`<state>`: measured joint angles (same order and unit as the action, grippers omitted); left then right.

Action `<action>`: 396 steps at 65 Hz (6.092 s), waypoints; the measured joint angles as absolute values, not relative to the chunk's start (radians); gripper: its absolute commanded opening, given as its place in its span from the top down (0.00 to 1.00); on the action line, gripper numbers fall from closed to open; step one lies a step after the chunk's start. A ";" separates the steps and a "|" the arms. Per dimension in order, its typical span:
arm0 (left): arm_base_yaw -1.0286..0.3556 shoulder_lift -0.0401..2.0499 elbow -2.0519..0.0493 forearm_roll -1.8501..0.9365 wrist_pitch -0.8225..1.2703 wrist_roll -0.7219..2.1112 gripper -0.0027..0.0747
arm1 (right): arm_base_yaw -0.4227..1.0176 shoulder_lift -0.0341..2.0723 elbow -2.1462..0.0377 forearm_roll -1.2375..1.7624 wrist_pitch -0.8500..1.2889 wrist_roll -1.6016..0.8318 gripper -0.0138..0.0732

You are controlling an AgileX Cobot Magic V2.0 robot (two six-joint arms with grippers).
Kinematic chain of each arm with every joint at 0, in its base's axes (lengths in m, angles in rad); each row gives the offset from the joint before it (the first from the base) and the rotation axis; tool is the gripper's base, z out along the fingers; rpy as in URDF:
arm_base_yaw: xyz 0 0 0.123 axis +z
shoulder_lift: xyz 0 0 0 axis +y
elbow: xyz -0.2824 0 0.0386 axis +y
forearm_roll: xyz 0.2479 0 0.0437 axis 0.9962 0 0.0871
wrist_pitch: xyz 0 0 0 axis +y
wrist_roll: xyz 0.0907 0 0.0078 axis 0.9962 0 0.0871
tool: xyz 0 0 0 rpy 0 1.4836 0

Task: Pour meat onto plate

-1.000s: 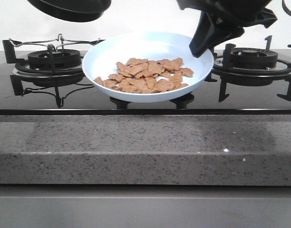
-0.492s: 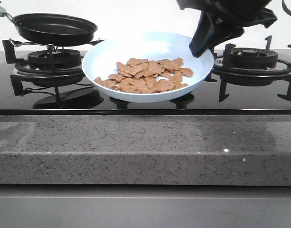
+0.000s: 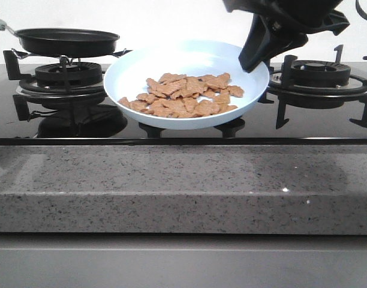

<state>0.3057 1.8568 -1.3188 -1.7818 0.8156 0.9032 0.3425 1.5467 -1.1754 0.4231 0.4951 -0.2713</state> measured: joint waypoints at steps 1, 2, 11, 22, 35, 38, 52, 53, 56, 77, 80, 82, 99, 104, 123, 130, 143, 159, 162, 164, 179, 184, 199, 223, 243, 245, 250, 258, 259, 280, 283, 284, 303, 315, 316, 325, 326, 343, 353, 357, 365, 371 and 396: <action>0.307 1.859 -1.319 -1.782 0.813 0.903 0.49 | 0.342 1.547 -1.175 0.423 0.495 -0.271 0.97; 0.307 1.859 -1.319 -1.782 0.813 0.903 0.47 | 0.342 1.547 -1.175 0.423 0.495 -0.271 0.97; 0.308 1.859 -1.319 -1.782 0.808 0.905 0.32 | 0.342 1.547 -1.175 0.423 0.495 -0.271 0.97; 0.311 1.859 -1.319 -1.753 0.817 0.905 0.30 | 0.342 1.547 -1.175 0.423 0.495 -0.271 0.97; 0.366 1.849 -1.319 -1.662 0.845 0.907 0.30 | 0.342 1.547 -1.175 0.423 0.495 -0.271 0.97; 0.386 1.838 -1.319 -1.636 0.862 0.907 0.30 | 0.342 1.547 -1.175 0.423 0.495 -0.271 0.97; 0.454 1.741 -1.319 -1.478 0.899 0.868 0.30 | 0.342 1.547 -1.175 0.423 0.495 -0.271 0.97; 0.460 1.726 -1.319 -1.461 0.899 0.864 0.30 | 0.342 1.547 -1.175 0.423 0.495 -0.271 0.97; 0.464 1.694 -1.319 -1.399 0.899 0.852 0.30 | 0.342 1.547 -1.175 0.423 0.495 -0.271 0.97; 0.322 1.401 -1.319 -0.972 0.847 0.708 0.30 | 0.342 1.547 -1.175 0.423 0.495 -0.271 0.97; 0.272 1.364 -1.319 -0.887 0.837 0.660 0.30 | 0.342 1.547 -1.175 0.423 0.495 -0.271 0.97; 0.238 1.340 -1.319 -0.826 0.832 0.627 0.30 | 0.342 1.547 -1.175 0.423 0.495 -0.271 0.97; -0.016 1.142 -1.247 -0.320 0.821 0.285 0.30 | 0.342 1.547 -1.175 0.423 0.495 -0.271 0.97; -0.047 1.079 -1.171 -0.291 0.816 0.253 0.30 | 0.342 1.547 -1.175 0.423 0.495 -0.271 0.97; -0.072 0.822 -0.837 -0.273 0.766 0.234 0.30 | 0.342 1.547 -1.175 0.423 0.495 -0.271 0.97; -0.072 0.750 -0.755 -0.272 0.756 0.234 0.30 | 0.342 1.547 -1.175 0.423 0.495 -0.271 0.97; -0.072 0.686 -0.687 -0.272 0.751 0.234 0.30 | 0.342 1.547 -1.175 0.423 0.495 -0.271 0.97; -0.072 0.682 -0.681 -0.272 0.745 0.232 0.30 | 0.342 1.547 -1.175 0.423 0.495 -0.271 0.97; -0.072 0.682 -0.681 -0.272 0.745 0.232 0.30 | 0.342 1.547 -1.175 0.423 0.495 -0.271 0.97; -0.072 0.682 -0.681 -0.272 0.745 0.232 0.30 | 0.342 1.547 -1.175 0.423 0.497 -0.271 0.97; -0.072 0.682 -0.681 -0.272 0.745 0.232 0.30 | 0.319 1.549 -1.253 0.419 0.613 -0.274 0.97; -0.072 0.682 -0.681 -0.272 0.738 0.232 0.30 | 0.290 1.564 -1.333 0.419 0.680 -0.274 0.97; -0.072 0.682 -0.681 -0.272 0.724 0.232 0.30 | 0.197 1.722 -1.605 0.421 0.847 -0.271 0.97; -0.072 0.682 -0.681 -0.272 0.724 0.232 0.30 | 0.156 2.034 -1.946 0.458 0.941 -0.273 0.97; -0.072 0.682 -0.681 -0.294 0.723 0.232 0.30 | 0.155 2.166 -2.022 0.504 0.950 -0.273 0.91; -0.072 0.682 -0.681 -0.294 0.723 0.232 0.30 | 0.155 2.174 -2.022 0.503 0.950 -0.273 0.87; -0.072 0.682 -0.681 -0.296 0.723 0.232 0.30 | 0.155 2.180 -2.022 0.503 0.950 -0.273 0.70; -0.072 0.682 -0.681 -0.296 0.723 0.232 0.30 | 0.155 2.183 -2.022 0.508 0.944 -0.271 0.47; -0.072 0.682 -0.681 -0.296 0.723 0.232 0.30 | 0.155 2.183 -2.024 0.508 0.944 -0.271 0.46; -0.072 0.682 -0.681 -0.296 0.723 0.232 0.30 | 0.155 2.121 -2.034 0.510 0.962 -0.267 0.45; -0.072 0.682 -0.681 -0.296 0.723 0.232 0.30 | 0.155 2.080 -2.023 0.510 0.966 -0.267 0.45; -0.072 0.682 -0.681 -0.296 0.723 0.232 0.30 | 0.155 2.069 -2.018 0.508 0.966 -0.265 0.45; -0.072 0.682 -0.681 -0.296 0.723 0.232 0.30 | 0.198 1.719 -1.666 0.395 0.928 -0.265 0.55; -0.072 0.682 -0.681 -0.296 0.723 0.232 0.30 | 0.200 1.465 -1.412 0.339 0.911 -0.265 0.55; -0.072 0.682 -0.681 -0.296 0.723 0.232 0.30 | 0.200 1.447 -1.394 0.335 0.911 -0.263 0.55; -0.072 0.682 -0.681 -0.296 0.723 0.232 0.30 | 0.200 1.274 -1.232 0.282 0.910 -0.214 0.55; -0.072 0.682 -0.681 -0.296 0.723 0.232 0.30 | 0.200 1.257 -1.218 0.275 0.910 -0.205 0.55; -0.072 0.682 -0.681 -0.296 0.723 0.232 0.30 | 0.200 0.969 -0.995 0.129 0.957 -0.042 0.55; -0.072 0.682 -0.681 -0.296 0.723 0.232 0.30 | 0.200 0.819 -0.890 0.125 0.996 -0.017 0.55; -0.072 0.682 -0.681 -0.296 0.723 0.232 0.30 | 0.200 0.756 -0.842 0.125 1.010 -0.007 0.55; -0.072 0.682 -0.681 -0.296 0.723 0.232 0.30 | 0.200 0.638 -0.776 0.125 1.027 0.000 0.55; -0.072 0.682 -0.681 -0.296 0.723 0.232 0.33 | 0.200 0.564 -0.734 0.125 1.039 0.000 0.58; -0.072 0.682 -0.681 -0.296 0.723 0.232 0.90 | 0.200 0.442 -0.643 0.127 1.069 0.000 0.94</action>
<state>-0.0720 0.6824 -0.6809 -0.2963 0.7230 0.2321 0.2000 0.4419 -0.6433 0.1270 1.0692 0.0000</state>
